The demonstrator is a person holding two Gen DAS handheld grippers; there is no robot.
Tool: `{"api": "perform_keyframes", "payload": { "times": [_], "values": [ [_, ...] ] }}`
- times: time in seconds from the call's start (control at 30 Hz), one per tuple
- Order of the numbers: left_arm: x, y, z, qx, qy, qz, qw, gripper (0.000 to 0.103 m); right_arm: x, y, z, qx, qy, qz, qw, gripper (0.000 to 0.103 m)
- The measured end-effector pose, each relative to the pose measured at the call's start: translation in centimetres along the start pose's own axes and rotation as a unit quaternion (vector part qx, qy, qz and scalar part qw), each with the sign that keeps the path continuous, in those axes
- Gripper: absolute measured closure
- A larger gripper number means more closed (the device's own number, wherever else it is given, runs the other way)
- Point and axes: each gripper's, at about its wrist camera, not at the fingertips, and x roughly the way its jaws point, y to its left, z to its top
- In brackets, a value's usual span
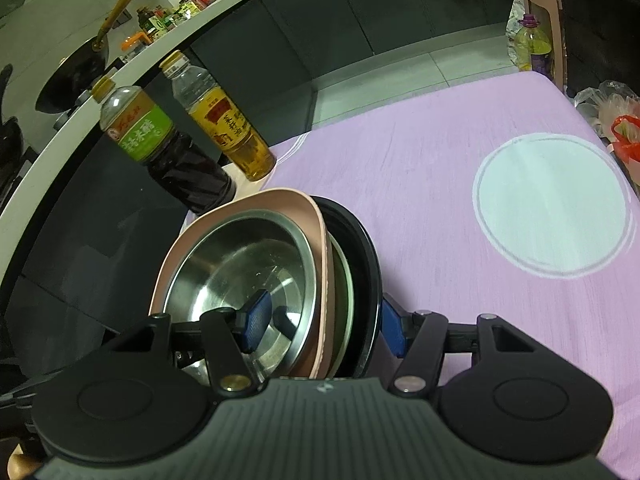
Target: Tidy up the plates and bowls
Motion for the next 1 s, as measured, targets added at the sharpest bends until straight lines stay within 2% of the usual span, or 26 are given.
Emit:
{"api": "perform_keyframes", "payload": {
  "times": [0.43, 0.6, 0.73, 0.9, 1.0],
  "values": [
    [4.4, 0.7, 3.9, -0.004, 0.002, -0.011, 0.9999, 0.048, 2.9, -1.2, 4.1, 0.007, -0.002, -0.018, 1.000, 0.067],
    [5.7, 1.0, 4.4, -0.005, 0.002, -0.015, 0.9999, 0.048, 3.7, -1.6, 5.0, 0.009, -0.005, -0.025, 1.000, 0.067],
    [7.2, 1.6, 4.3, -0.016, 0.017, -0.017, 0.9996, 0.048, 4.7, -2.4, 5.2, 0.017, 0.003, -0.028, 0.999, 0.067],
    [7.5, 1.5, 4.1, -0.001, -0.015, -0.013, 0.9998, 0.047, 5.8, -3.1, 4.9, 0.019, -0.005, -0.037, 0.999, 0.067],
    [7.7, 1.8, 4.2, -0.014, -0.017, -0.018, 0.9996, 0.046, 5.8, -3.2, 4.8, 0.015, -0.012, -0.034, 0.999, 0.067]
  ]
}}
